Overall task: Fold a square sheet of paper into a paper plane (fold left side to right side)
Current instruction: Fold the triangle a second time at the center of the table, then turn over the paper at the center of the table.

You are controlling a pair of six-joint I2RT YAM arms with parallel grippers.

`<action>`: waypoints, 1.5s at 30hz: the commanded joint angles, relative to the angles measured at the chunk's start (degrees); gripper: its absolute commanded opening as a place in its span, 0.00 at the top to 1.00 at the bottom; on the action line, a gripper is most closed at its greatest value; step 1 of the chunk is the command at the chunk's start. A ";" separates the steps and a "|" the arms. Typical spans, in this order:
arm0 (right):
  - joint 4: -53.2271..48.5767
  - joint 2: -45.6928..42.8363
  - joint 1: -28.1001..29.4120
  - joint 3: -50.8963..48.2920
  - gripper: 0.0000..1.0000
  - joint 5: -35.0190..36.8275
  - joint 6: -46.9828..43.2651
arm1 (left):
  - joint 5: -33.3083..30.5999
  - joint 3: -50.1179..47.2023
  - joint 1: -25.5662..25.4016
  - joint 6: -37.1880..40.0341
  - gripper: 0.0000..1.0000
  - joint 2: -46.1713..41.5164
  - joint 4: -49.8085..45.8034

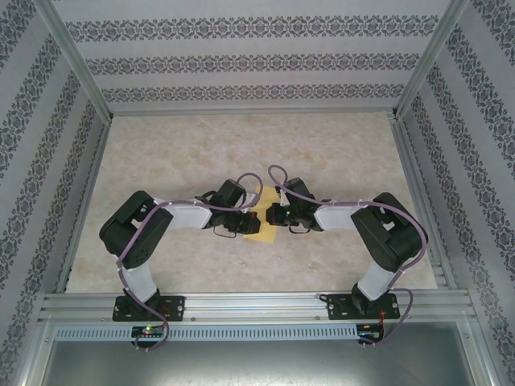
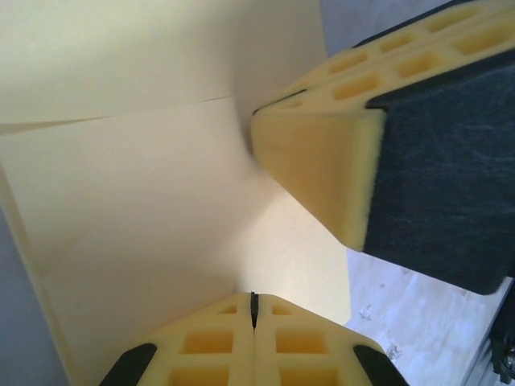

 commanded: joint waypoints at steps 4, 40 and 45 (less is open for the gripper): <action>-5.27 0.22 -0.18 0.18 0.99 1.69 -1.64 | -2.45 -2.49 0.89 -0.08 0.94 -0.48 0.01; -0.62 -25.85 -11.38 -12.95 0.19 -3.02 -0.53 | 8.01 -1.05 9.40 -0.10 0.49 -3.20 8.81; -0.98 -27.53 -11.41 -13.33 0.07 -4.57 -0.43 | 9.09 0.61 9.34 -0.23 0.53 -0.18 9.67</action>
